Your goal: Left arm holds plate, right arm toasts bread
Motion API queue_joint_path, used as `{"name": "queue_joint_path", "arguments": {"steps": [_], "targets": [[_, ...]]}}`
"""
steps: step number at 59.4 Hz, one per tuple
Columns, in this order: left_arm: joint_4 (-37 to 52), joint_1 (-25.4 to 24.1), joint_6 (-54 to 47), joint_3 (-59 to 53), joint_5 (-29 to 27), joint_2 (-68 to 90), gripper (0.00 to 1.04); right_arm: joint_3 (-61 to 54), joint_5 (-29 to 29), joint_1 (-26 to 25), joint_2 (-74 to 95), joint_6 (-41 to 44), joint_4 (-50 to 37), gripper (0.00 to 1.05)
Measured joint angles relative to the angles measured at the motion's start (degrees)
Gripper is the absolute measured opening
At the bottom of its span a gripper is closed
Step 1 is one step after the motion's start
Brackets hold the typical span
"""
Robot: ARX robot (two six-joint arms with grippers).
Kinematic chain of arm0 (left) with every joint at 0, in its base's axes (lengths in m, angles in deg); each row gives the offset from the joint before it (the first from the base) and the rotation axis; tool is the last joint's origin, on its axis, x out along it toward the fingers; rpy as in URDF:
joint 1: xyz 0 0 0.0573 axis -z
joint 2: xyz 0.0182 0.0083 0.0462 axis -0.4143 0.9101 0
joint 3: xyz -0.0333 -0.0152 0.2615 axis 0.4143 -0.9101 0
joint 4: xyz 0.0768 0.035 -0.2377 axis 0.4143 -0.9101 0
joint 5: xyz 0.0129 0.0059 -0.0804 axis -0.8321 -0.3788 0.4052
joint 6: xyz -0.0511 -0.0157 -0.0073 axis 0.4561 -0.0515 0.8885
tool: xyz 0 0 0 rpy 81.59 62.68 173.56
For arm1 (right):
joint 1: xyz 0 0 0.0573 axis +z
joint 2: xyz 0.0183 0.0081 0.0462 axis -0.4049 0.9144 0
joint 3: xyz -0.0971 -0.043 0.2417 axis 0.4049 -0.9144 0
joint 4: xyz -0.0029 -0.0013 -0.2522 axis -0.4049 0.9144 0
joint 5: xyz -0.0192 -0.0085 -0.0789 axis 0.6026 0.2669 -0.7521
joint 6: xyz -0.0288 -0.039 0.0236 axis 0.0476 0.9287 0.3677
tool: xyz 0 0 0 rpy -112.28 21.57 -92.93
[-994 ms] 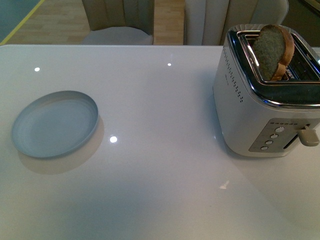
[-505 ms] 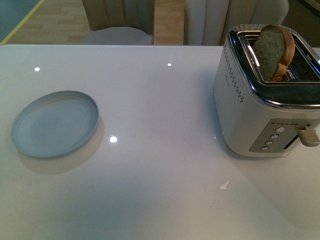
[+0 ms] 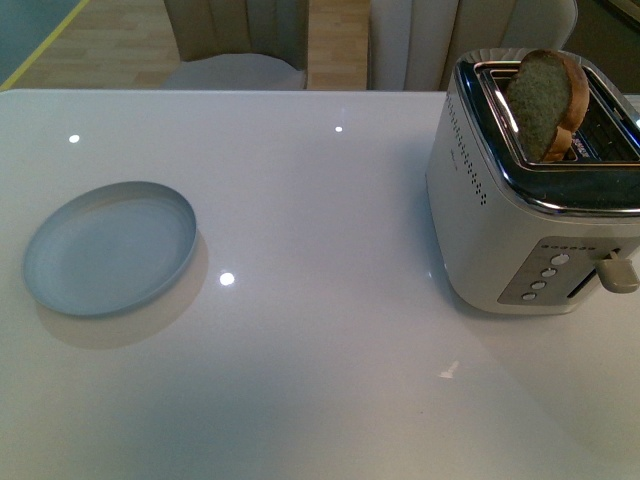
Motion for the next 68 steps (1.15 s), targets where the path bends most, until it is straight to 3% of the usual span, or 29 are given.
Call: {"name": "queue_joint_path", "arguments": {"steps": [27, 48, 68], "targets": [[-0.6, 0.0, 0.0, 0.0, 0.0, -1.6, 0.04, 0.0, 0.0, 0.0, 0.0, 0.0, 0.0, 0.96], [-0.6, 0.0, 0.0, 0.0, 0.0, -1.6, 0.98, 0.0, 0.0, 0.0, 0.0, 0.0, 0.0, 0.96], [-0.6, 0.0, -0.1, 0.0, 0.0, -1.6, 0.98, 0.0, 0.0, 0.0, 0.0, 0.0, 0.0, 0.96]]}}
